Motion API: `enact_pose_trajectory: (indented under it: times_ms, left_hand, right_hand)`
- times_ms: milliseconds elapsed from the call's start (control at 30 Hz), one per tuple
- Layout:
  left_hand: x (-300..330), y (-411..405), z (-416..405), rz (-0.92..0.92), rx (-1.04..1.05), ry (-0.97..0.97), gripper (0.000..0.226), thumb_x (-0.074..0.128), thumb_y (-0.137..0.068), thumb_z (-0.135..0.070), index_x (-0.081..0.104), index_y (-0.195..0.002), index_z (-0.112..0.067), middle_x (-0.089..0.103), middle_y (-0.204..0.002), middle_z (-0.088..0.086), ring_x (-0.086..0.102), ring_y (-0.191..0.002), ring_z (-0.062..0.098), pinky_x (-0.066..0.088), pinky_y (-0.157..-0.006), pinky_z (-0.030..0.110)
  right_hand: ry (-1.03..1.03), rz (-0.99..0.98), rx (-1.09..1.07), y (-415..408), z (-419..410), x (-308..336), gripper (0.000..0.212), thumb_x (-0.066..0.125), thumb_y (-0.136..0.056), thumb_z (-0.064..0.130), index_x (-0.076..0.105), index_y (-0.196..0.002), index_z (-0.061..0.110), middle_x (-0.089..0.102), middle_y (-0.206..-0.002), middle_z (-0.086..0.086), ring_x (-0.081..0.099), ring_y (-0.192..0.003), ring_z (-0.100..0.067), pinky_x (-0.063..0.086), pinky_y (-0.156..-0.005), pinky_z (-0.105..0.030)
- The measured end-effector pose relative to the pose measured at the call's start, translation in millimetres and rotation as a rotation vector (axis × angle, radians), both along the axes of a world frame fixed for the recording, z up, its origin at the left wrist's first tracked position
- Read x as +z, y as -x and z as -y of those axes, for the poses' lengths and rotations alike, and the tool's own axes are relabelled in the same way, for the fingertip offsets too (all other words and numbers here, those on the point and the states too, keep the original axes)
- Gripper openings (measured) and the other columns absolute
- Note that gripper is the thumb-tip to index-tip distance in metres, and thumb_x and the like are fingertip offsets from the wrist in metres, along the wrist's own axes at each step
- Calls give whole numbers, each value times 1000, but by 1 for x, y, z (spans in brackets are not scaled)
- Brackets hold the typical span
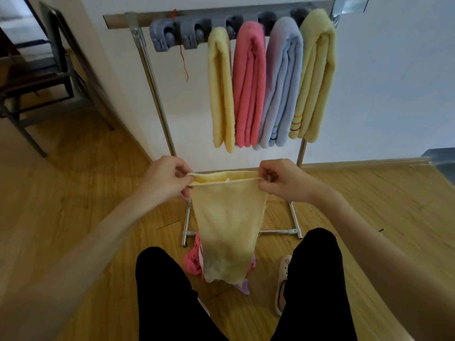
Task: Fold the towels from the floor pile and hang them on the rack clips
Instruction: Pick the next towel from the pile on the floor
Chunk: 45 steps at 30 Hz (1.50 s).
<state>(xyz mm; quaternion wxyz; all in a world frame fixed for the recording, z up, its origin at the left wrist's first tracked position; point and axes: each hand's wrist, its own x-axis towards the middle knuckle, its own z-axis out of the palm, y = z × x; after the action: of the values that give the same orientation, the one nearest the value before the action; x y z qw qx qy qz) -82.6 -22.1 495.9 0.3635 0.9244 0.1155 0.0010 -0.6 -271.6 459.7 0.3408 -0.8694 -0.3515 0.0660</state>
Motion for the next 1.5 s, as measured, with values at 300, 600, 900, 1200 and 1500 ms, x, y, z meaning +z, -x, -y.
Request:
enact_pose_trajectory:
  times_ms: [300, 600, 900, 1200, 1500]
  left_hand:
    - [26, -3, -10, -266, 162, 765, 23, 69, -76, 3, 69, -98, 5, 72, -84, 17, 71, -68, 18, 57, -55, 23]
    - [-2, -12, -7, -186, 87, 228, 8, 66, -83, -3, 68, -90, 2, 71, -74, 16, 70, -59, 20, 56, -50, 24]
    - [22, -16, -4, 45, -235, -112, 8, 61, -84, -12, 56, -84, -19, 58, -87, 1, 58, -80, 17, 53, -71, 34]
    - [34, 1, 25, -39, -687, 51, 62, 45, -93, -1, 38, -127, -52, 46, -113, -24, 48, -95, -7, 43, -76, 12]
    - [33, 14, 16, -244, -927, -320, 51, 53, -83, -7, 52, -127, -33, 46, -118, -16, 52, -102, 5, 50, -86, 31]
  right_hand:
    - [-127, 104, -30, -10, 1, 21, 25, 64, -72, 3, 42, -66, 13, 38, -57, 4, 32, -52, -7, 30, -50, -18]
    - [-170, 144, 12, -5, -1, 26, 22, 62, -70, -4, 44, -73, 8, 45, -61, -5, 40, -56, -23, 40, -54, -35]
    - [-336, -24, -106, -17, 18, 37, 18, 62, -79, -5, 64, -84, 12, 63, -65, -11, 57, -58, -12, 51, -59, -23]
    - [-492, -168, -121, -19, 10, 29, 11, 60, -89, 2, 69, -90, 9, 69, -70, -1, 63, -61, -12, 55, -62, -22]
    - [-420, -128, -37, -16, -19, 17, 9, 59, -90, 2, 67, -94, -1, 68, -83, -23, 65, -71, -22, 58, -65, -32]
